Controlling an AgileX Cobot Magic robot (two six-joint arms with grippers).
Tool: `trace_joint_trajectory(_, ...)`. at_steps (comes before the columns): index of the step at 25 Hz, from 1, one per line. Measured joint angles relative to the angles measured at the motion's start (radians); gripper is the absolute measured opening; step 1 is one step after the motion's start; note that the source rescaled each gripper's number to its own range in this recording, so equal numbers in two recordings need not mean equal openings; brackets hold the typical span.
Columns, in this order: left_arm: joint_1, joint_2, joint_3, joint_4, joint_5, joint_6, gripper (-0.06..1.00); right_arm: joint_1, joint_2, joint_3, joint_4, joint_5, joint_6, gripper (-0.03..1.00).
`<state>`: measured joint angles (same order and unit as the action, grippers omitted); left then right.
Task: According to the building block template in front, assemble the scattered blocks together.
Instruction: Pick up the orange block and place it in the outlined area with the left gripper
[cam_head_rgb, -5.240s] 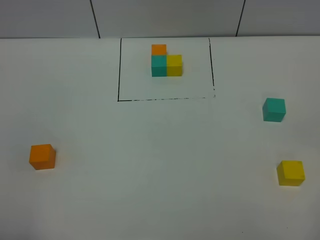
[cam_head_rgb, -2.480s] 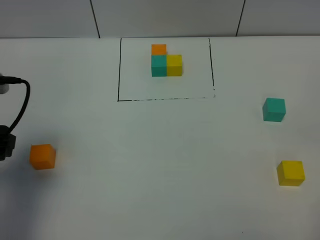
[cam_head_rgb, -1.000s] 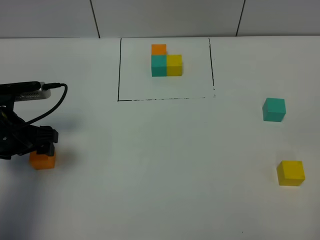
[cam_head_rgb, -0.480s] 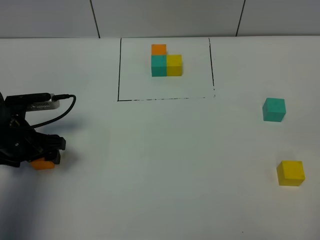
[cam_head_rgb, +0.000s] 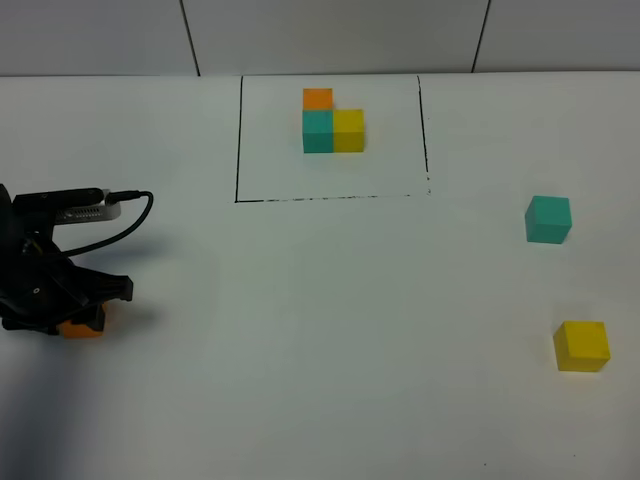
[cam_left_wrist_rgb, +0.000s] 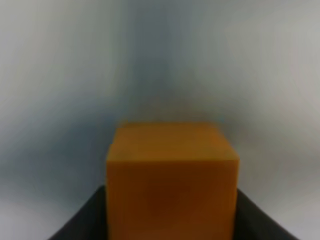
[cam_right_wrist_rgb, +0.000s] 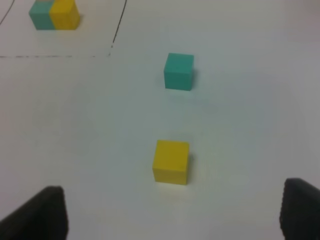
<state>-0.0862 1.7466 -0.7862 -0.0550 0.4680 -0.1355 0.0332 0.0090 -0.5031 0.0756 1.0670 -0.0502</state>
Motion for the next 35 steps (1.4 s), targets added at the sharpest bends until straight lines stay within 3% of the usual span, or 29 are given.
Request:
trace_joint_trajectory(6,0.000,0.001,-0.038,0.000,0.041,0.009,0.00,0.000,0.000,0.000,0.000,0.000,0.000,0.73)
trace_joint_trajectory(9,-0.005,0.001,-0.101,0.002,0.107,0.075,0.00,0.000,0.000,0.000,0.000,0.000,0.000,0.73)
trace_joint_trajectory(13,-0.040,0.001,-0.193,0.012,0.190,0.239,0.00,0.000,0.000,0.000,0.000,0.000,0.000,0.73)
trace_joint_trajectory(18,-0.133,0.028,-0.350,0.023,0.258,0.538,0.00,0.000,0.000,0.000,0.000,0.000,0.000,0.73)
trace_joint_trajectory(22,-0.206,0.121,-0.534,0.026,0.401,0.704,0.00,0.000,0.000,0.000,0.000,0.000,0.000,0.73)
trace_joint_trajectory(35,-0.448,0.482,-1.064,0.028,0.622,1.037,0.00,0.000,0.000,0.000,0.000,0.000,0.000,0.73)
